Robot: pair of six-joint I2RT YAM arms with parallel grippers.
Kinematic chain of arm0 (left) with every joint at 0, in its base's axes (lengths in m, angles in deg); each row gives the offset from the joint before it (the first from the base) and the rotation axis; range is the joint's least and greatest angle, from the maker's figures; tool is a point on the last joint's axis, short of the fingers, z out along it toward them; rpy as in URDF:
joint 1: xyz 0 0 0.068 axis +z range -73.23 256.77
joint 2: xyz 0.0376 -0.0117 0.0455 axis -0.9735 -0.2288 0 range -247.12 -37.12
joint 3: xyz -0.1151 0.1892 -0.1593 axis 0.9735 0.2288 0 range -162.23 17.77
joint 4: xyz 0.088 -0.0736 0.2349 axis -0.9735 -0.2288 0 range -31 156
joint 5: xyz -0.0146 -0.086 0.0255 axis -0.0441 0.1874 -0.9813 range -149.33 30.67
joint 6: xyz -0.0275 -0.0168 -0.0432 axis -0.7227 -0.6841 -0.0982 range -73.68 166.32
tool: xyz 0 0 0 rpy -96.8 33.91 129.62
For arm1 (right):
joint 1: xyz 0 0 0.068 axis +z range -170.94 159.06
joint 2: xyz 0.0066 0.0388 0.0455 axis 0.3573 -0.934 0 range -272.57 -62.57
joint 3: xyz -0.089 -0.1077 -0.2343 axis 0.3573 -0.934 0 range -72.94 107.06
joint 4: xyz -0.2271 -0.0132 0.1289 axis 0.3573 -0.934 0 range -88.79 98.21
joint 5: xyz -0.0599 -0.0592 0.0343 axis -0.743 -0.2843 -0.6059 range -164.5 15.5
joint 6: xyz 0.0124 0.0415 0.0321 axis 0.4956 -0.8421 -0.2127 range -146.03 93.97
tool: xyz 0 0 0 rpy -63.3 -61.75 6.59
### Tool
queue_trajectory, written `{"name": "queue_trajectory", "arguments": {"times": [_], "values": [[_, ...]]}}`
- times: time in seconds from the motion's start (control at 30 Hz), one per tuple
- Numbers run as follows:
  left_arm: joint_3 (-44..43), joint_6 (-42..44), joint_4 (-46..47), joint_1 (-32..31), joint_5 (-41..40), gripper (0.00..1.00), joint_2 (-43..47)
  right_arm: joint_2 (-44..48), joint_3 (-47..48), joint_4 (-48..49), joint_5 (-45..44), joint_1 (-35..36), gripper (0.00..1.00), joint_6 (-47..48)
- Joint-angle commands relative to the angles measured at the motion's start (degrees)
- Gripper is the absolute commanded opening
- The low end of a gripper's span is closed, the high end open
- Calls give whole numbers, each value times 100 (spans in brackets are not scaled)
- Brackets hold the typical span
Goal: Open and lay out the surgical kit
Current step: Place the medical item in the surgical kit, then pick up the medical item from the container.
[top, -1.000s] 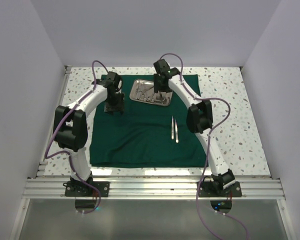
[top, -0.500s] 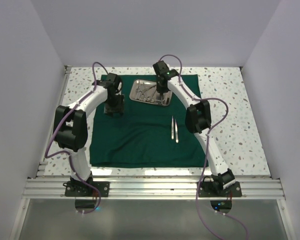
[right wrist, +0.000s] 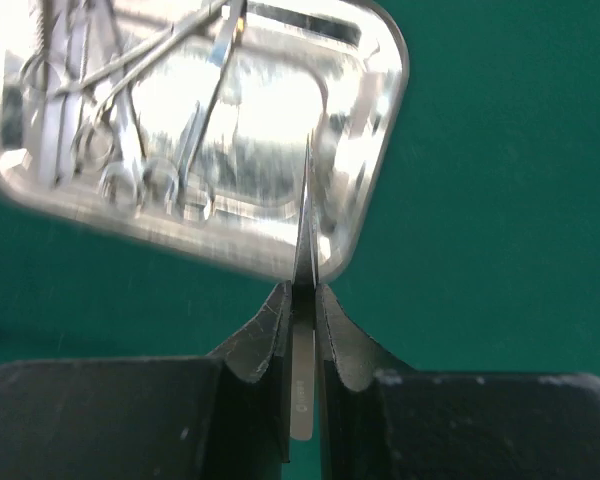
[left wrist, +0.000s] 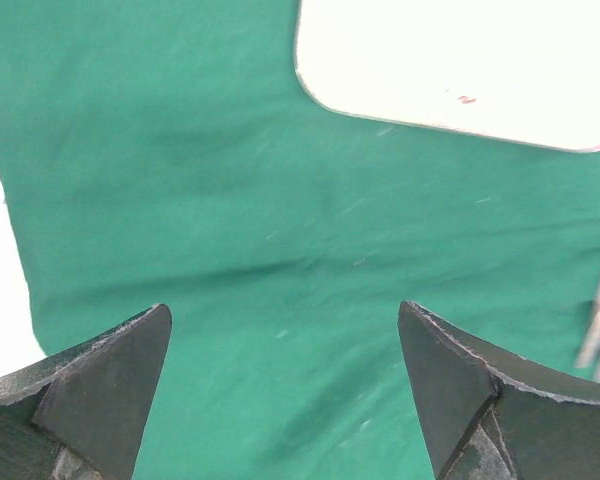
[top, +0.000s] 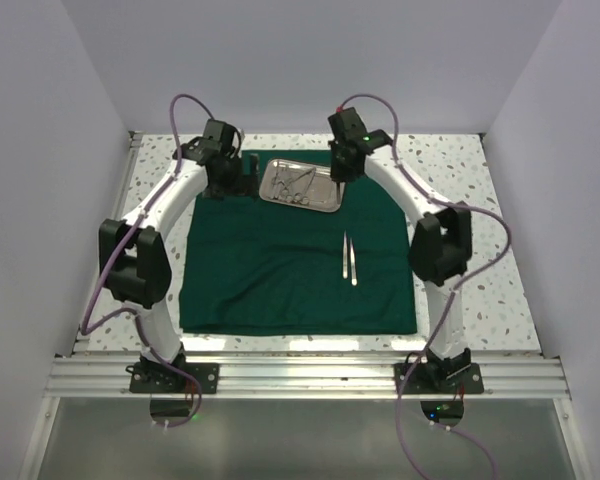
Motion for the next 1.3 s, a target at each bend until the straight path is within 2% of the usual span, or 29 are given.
{"name": "queue_trajectory", "arguments": {"times": [0.0,0.1,0.2,0.23,0.27,0.33,0.37,0.43,0.47,0.57,0.67,0.83,1.0,1.27], "values": [[-84,40,807,35,731,100,224,1672,-1193,353,435,-16,0,-63],[-390,-83,1002,35,925,100,-65,2405,-2843,389,805,-16,0,-55],[-498,-92,1483,17,795,100,-260,2783,-3690,389,1113,-7,0,-125],[-384,-75,2051,17,803,100,-207,2846,-3824,380,1305,-16,0,-142],[-357,-66,2205,17,855,100,-250,2872,-3938,389,1394,-7,0,-151],[-775,-39,1997,17,917,100,-774,2846,-4063,293,1526,2,0,-143],[-1378,-22,1882,17,1013,100,-996,2794,-4054,214,1579,2,3,-134],[-1717,-4,1976,17,1189,100,-1339,2688,-3966,-41,1614,10,30,-64],[-1762,48,2065,8,1346,100,-1410,2679,-3948,-102,1571,2,51,-63],[-2192,136,2092,-88,1374,99,-1832,2802,-3817,-313,1404,2,76,-46],[-2605,259,2065,-229,1331,95,-2280,2960,-3659,-586,1316,10,80,-2],[-2878,645,2503,-615,1015,94,-2676,3162,-3553,-1052,1228,2,80,7],[-3255,857,2760,-826,891,90,-3176,3592,-3842,-1324,1157,2,80,-116],[-3607,1279,2822,-950,514,78,-3792,4138,-4501,-1518,964,2,79,-318]]}}
